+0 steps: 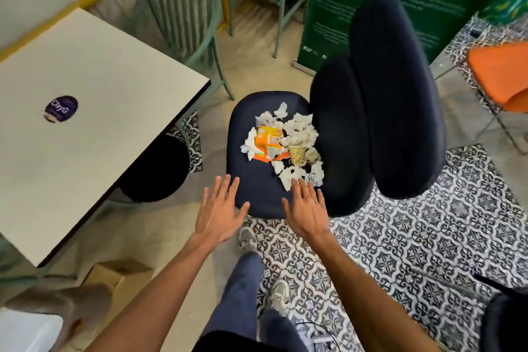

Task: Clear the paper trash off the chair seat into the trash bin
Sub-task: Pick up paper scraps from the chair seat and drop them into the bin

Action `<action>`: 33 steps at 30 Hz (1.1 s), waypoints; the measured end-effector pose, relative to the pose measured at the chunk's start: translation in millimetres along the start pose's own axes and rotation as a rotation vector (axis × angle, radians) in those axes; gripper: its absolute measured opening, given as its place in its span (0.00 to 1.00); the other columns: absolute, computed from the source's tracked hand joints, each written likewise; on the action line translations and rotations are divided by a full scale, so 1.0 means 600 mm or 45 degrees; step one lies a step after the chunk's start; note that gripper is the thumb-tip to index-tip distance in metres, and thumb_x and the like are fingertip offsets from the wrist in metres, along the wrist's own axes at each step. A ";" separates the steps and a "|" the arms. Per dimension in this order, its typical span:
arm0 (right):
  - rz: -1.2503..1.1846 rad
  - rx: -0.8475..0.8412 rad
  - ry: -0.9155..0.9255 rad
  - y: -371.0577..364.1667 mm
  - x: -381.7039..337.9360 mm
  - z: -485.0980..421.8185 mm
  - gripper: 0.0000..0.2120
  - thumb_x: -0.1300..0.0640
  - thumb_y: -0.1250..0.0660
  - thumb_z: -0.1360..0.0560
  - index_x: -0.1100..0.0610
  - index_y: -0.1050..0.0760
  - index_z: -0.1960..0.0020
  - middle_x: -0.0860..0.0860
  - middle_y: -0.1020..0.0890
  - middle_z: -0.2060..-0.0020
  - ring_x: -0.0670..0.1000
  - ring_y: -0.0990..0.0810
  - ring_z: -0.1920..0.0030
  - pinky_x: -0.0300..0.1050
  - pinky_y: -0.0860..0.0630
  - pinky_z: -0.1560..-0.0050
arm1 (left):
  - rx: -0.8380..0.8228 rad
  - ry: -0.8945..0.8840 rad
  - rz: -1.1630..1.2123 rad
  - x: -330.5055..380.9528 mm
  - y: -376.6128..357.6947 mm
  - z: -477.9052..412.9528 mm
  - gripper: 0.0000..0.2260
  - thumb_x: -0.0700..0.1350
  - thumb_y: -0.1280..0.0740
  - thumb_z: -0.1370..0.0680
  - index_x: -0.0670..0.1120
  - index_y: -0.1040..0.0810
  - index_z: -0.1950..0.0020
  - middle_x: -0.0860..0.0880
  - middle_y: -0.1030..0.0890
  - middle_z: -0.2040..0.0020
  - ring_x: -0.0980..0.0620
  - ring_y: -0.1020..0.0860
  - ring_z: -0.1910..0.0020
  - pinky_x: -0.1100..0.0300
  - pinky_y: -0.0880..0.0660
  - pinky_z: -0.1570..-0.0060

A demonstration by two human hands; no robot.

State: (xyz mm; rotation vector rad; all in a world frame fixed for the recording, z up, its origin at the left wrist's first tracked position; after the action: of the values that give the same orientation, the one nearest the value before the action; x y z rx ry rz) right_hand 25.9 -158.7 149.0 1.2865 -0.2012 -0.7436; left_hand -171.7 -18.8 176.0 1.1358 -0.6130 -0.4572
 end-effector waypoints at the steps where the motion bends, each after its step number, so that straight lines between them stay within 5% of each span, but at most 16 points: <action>1: -0.008 0.002 -0.023 0.001 0.014 -0.022 0.34 0.38 0.47 0.15 0.56 0.45 0.15 0.56 0.39 0.17 0.60 0.43 0.16 0.61 0.46 0.17 | -0.025 -0.022 -0.007 0.010 -0.003 -0.031 0.34 0.66 0.50 0.17 0.51 0.52 0.15 0.48 0.50 0.15 0.46 0.55 0.16 0.41 0.52 0.20; 12: -0.027 -0.017 -0.278 0.006 0.113 -0.233 0.26 0.43 0.39 0.17 0.53 0.33 0.23 0.54 0.26 0.26 0.60 0.27 0.26 0.60 0.28 0.28 | -0.214 -0.235 -0.089 0.089 -0.052 -0.338 0.31 0.60 0.46 0.16 0.48 0.47 0.16 0.47 0.44 0.16 0.44 0.50 0.17 0.41 0.45 0.20; 24: 0.067 -0.094 -0.139 -0.119 0.135 -0.470 0.23 0.52 0.27 0.23 0.54 0.25 0.29 0.54 0.22 0.29 0.59 0.21 0.32 0.58 0.23 0.36 | -0.264 -0.266 -0.143 0.083 -0.156 -0.628 0.29 0.49 0.32 0.20 0.45 0.37 0.21 0.44 0.31 0.23 0.42 0.35 0.22 0.44 0.33 0.26; 29: 0.008 -0.008 -0.096 -0.159 0.131 -0.538 0.19 0.55 0.29 0.23 0.55 0.24 0.32 0.54 0.20 0.33 0.58 0.19 0.34 0.57 0.22 0.39 | -0.308 -0.275 -0.166 0.052 -0.211 -0.727 0.40 0.50 0.23 0.26 0.47 0.40 0.20 0.43 0.32 0.24 0.43 0.34 0.24 0.45 0.31 0.28; 33: -0.108 0.053 -0.128 -0.181 0.136 -0.552 0.19 0.51 0.33 0.19 0.54 0.26 0.30 0.54 0.22 0.29 0.58 0.24 0.29 0.58 0.25 0.31 | -0.353 -0.352 -0.199 0.039 -0.245 -0.770 0.46 0.51 0.18 0.32 0.47 0.40 0.20 0.43 0.29 0.27 0.41 0.30 0.27 0.45 0.30 0.30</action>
State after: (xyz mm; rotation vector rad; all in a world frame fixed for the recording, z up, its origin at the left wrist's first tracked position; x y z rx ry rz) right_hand 220.6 45.3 -71.3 1.3043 -0.2458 -0.8815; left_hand 146.4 233.7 -89.8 0.8650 -0.6785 -0.8173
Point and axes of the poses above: each hand's wrist, its own z-axis away from the middle knuckle, its own y-axis out of the back of the hand, x = y × z, the point moved 5 cm from there along -z, towards the middle knuckle
